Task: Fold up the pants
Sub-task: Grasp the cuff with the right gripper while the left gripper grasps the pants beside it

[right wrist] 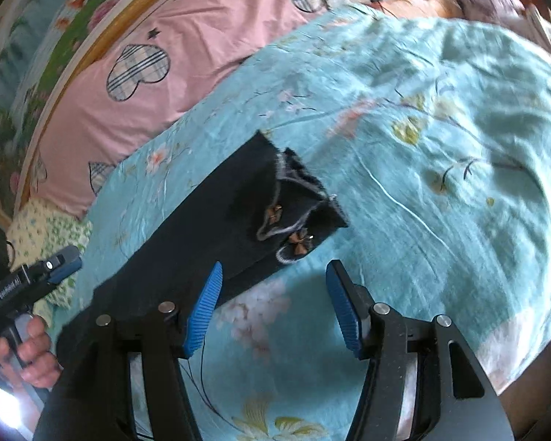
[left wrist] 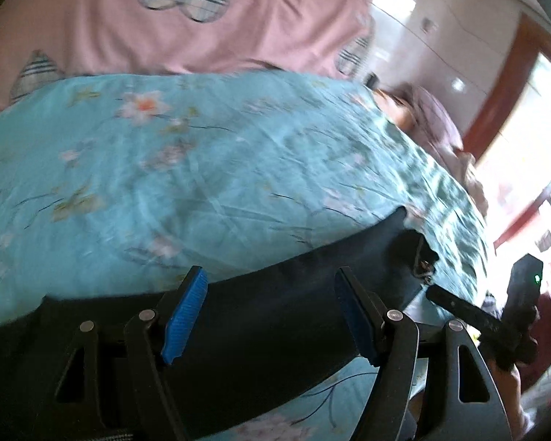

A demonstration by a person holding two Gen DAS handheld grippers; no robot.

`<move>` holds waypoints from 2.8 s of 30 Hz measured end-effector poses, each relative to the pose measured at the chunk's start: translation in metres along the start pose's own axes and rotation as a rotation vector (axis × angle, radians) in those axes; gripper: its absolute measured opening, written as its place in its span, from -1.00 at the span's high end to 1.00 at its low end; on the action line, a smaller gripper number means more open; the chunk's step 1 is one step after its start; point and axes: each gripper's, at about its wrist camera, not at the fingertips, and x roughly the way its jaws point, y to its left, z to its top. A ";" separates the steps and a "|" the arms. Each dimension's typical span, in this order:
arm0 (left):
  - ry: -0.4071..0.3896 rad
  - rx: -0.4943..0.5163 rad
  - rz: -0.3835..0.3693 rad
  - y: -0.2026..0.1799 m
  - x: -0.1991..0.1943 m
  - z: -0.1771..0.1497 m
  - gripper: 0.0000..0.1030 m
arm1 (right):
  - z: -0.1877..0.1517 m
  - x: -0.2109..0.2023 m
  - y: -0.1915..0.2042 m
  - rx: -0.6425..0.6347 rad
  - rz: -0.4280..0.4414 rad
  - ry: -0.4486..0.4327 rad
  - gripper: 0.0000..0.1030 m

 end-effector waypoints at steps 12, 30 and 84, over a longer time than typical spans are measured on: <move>0.140 0.132 -0.082 -0.036 0.066 0.035 -0.42 | 0.020 0.020 -0.007 0.132 0.053 -0.044 -0.17; 0.399 0.446 -0.299 -0.131 0.158 0.060 -0.41 | 0.015 0.008 -0.042 0.085 0.158 -0.052 0.76; 0.088 0.172 -0.521 0.010 0.012 0.042 0.80 | 0.000 0.020 0.119 -0.185 0.579 0.053 0.75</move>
